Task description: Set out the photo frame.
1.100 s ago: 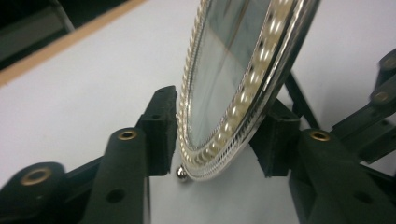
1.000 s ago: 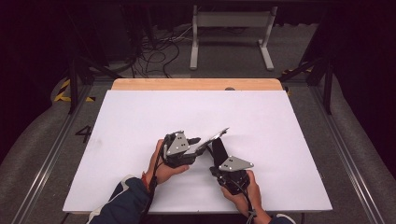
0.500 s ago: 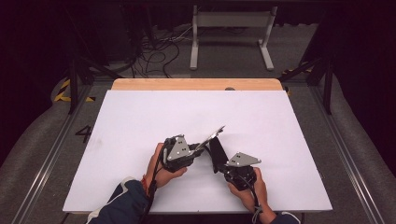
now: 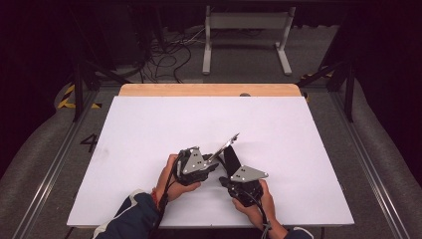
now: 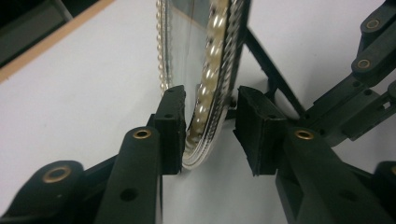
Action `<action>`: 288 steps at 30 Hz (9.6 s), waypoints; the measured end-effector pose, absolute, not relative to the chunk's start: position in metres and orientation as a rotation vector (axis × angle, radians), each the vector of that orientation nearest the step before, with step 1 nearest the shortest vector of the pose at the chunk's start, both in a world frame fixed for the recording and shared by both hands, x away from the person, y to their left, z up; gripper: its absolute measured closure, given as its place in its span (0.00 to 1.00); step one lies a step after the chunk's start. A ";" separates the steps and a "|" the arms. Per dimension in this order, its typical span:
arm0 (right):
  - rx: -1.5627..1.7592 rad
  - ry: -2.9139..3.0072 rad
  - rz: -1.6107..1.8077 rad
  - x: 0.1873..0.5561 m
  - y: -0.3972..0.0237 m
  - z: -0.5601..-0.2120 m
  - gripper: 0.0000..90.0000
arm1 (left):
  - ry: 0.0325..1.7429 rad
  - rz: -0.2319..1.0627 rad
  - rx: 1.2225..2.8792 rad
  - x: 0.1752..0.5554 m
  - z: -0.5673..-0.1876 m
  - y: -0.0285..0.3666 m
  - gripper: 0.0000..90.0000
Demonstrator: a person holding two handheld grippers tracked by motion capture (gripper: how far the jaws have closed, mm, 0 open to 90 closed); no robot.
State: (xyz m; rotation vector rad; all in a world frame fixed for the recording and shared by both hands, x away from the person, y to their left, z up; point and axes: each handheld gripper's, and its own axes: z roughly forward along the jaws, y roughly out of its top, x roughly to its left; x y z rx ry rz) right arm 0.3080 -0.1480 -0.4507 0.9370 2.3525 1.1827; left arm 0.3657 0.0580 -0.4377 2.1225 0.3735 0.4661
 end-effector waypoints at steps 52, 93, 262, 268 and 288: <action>1.000 2.338 1.081 0.336 -0.197 -0.460 1.00 | 0.347 0.387 2.107 0.365 -0.437 0.047 0.75; 0.970 2.287 1.210 0.325 -0.186 -0.442 0.80 | 0.340 0.371 2.151 0.352 -0.432 0.097 0.56; 1.065 2.037 1.336 0.302 -0.203 -0.417 0.93 | 0.449 0.084 2.096 0.431 -0.449 0.053 0.39; 1.069 2.037 1.335 0.305 -0.203 -0.417 0.93 | 0.457 0.075 2.100 0.430 -0.448 0.060 0.43; 1.072 2.045 1.340 0.321 -0.201 -0.417 0.92 | 0.479 0.107 2.121 0.416 -0.447 0.081 0.58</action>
